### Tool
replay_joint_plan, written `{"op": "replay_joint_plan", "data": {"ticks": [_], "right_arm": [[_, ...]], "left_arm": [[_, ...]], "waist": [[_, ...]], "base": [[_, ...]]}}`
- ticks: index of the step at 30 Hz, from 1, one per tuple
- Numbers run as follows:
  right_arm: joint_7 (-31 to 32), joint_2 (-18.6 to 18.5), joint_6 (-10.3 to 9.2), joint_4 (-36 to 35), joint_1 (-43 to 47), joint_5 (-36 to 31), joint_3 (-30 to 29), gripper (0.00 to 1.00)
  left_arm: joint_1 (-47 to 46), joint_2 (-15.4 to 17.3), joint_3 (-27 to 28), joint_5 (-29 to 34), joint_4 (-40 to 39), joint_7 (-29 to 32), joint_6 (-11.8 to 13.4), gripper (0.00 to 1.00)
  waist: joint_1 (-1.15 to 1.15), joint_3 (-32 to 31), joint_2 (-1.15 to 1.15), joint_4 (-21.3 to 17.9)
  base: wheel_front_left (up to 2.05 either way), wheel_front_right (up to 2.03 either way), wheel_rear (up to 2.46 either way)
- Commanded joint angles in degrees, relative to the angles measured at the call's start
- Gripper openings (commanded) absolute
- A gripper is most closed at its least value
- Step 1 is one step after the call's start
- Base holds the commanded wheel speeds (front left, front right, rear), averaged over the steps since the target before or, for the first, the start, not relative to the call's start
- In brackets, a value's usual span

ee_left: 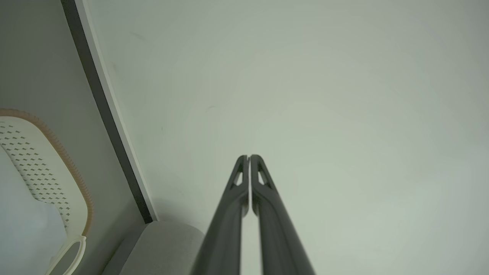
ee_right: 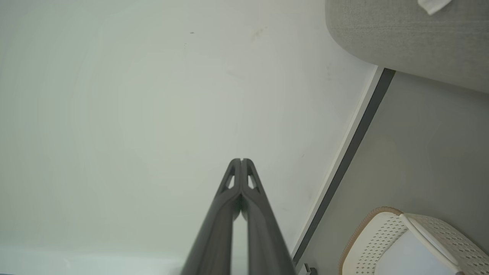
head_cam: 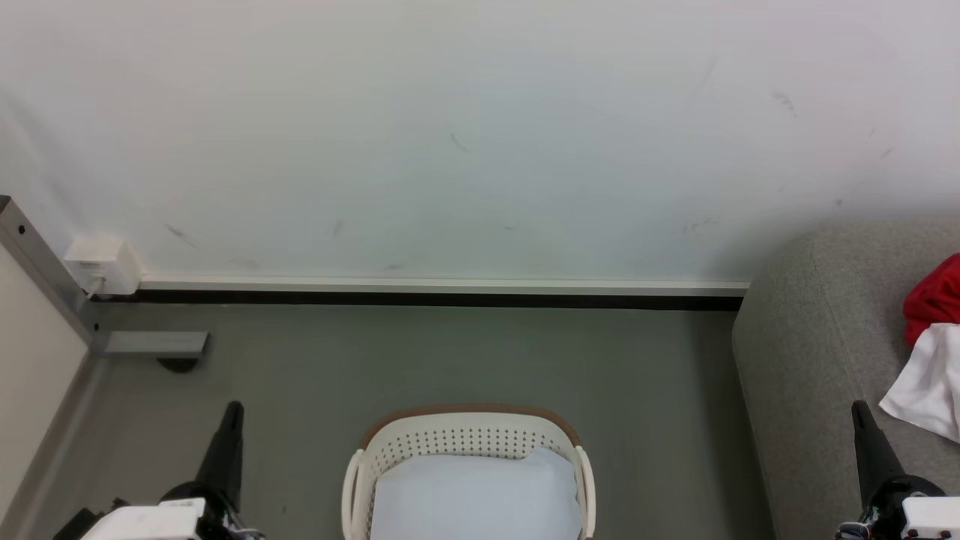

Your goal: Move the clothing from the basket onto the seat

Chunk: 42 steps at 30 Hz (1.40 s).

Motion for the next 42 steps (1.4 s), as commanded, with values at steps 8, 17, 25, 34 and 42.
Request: {"op": "replay_joint_plan", "data": {"ticks": [8, 17, 25, 34, 42], "right_arm": [[0.71, 0.27, -0.12, -0.44, -0.76, 1.87, -0.64, 0.00], [0.71, 0.27, -0.12, -0.42, -0.76, 1.86, -0.64, 0.00], [0.71, 0.27, -0.12, -0.42, -0.76, 1.87, -0.62, 0.00], [0.70, 0.27, -0.12, -0.42, -0.75, 1.89, -0.61, 0.00], [0.68, 0.26, -0.12, -0.42, -0.75, 1.90, -0.59, 0.00]], "left_arm": [[-0.53, 0.10, 0.30, -2.20, -0.36, 0.69, -0.43, 0.00], [-0.52, 0.10, 0.29, -2.20, -0.35, 0.68, -0.43, 0.00], [-0.51, 0.10, 0.29, -2.20, -0.36, 0.68, -0.43, 0.00], [-0.51, 0.11, 0.28, -2.20, -0.36, 0.68, -0.43, 0.00], [-0.51, 0.11, 0.28, -2.21, -0.36, 0.67, -0.43, 0.00]], "waist": [[0.00, 0.09, 0.00, 0.07], [0.00, 0.09, 0.00, 0.07], [0.00, 0.09, 0.00, 0.07], [0.00, 0.09, 0.00, 0.07], [0.00, 0.09, 0.00, 0.07]], "base": [[0.00, 0.00, 0.00], [0.00, 0.00, 0.00], [0.00, 0.00, 0.00], [0.00, 0.00, 0.00], [0.00, 0.00, 0.00]]}}
